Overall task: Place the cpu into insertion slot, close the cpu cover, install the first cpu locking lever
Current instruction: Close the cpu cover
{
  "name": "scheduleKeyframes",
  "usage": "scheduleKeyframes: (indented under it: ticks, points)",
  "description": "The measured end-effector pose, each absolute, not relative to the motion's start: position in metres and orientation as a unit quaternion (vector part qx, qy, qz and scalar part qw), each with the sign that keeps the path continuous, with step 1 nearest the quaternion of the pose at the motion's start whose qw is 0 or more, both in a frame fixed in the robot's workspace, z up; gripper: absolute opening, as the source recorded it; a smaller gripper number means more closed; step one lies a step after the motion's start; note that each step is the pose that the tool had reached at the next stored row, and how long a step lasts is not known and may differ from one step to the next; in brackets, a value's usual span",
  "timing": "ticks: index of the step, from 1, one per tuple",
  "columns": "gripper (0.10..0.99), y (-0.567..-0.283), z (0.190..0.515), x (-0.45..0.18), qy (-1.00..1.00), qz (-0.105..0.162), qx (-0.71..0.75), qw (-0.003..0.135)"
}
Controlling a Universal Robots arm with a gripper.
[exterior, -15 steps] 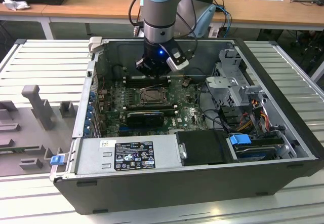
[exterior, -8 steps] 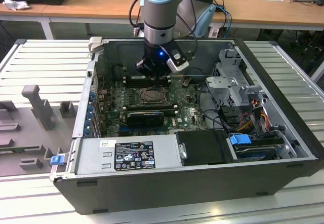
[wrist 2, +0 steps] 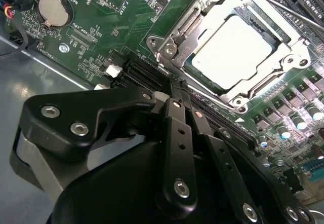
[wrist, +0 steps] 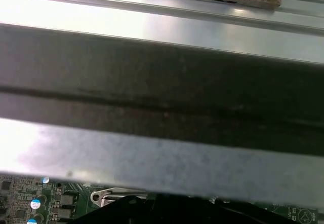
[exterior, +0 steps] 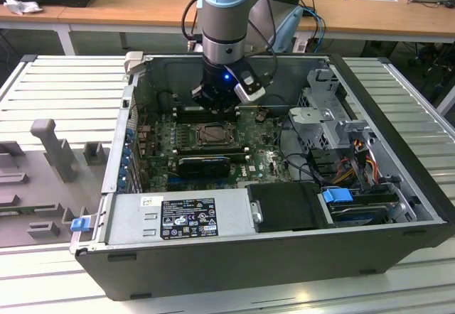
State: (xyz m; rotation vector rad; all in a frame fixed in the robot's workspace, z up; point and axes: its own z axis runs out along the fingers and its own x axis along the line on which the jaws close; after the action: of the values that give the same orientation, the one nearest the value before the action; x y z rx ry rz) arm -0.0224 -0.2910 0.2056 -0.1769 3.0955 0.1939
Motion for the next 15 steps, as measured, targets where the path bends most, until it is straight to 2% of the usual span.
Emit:
scheduleKeyframes:
  ticks: [15]
  points:
    - [0.106,-0.2935,0.2030,-0.0216,0.996,0.062,-0.057,0.017]
